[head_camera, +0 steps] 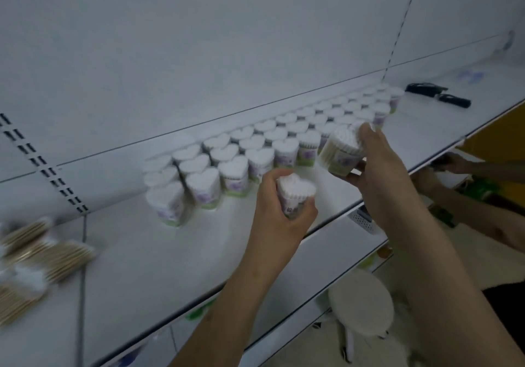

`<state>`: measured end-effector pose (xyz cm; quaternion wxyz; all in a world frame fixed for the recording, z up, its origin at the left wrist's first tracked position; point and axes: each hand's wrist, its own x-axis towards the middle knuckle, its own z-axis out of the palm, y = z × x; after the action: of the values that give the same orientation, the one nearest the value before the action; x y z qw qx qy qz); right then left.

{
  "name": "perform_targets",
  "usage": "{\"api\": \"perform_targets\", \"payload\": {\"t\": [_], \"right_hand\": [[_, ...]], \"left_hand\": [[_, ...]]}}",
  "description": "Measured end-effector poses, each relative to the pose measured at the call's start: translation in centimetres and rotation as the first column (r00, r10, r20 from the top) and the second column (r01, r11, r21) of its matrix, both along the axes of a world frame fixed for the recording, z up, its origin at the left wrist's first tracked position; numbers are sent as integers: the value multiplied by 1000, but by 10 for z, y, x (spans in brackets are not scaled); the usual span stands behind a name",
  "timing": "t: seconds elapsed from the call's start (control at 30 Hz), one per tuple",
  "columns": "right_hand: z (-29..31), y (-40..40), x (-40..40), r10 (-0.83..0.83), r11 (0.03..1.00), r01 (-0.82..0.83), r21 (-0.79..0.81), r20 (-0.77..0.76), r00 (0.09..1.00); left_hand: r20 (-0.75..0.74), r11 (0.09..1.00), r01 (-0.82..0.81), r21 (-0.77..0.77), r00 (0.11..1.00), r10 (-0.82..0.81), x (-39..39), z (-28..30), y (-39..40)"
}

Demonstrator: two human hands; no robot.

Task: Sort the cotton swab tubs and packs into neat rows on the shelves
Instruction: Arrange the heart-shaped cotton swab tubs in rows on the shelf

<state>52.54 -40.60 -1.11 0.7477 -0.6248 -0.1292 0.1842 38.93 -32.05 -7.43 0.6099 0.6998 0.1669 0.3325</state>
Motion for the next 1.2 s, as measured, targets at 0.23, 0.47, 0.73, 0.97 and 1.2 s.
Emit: {"api": "perform_targets", "payload": {"t": [0.23,0.47,0.73,0.97,1.2], "right_hand": [[-3,5,78,-26,986,63,157,-226,974],[13,-4,161,-84,979,118,166,-199,976],[-2,-28,262,-218,973,224,49,-114,969],[-25,-46,358,-153,983,156,-92,41,987],[-56,-56,453,43,970,-5,-242,151,988]], "left_hand": [[14,999,51,-5,999,-51,92,9,0],[39,985,171,36,984,-172,191,41,-8],[-62,962,69,264,997,-54,266,35,-20],[-38,835,-22,550,998,52,356,33,-40],[-57,369,-152,917,865,498,461,8,-45]]}}
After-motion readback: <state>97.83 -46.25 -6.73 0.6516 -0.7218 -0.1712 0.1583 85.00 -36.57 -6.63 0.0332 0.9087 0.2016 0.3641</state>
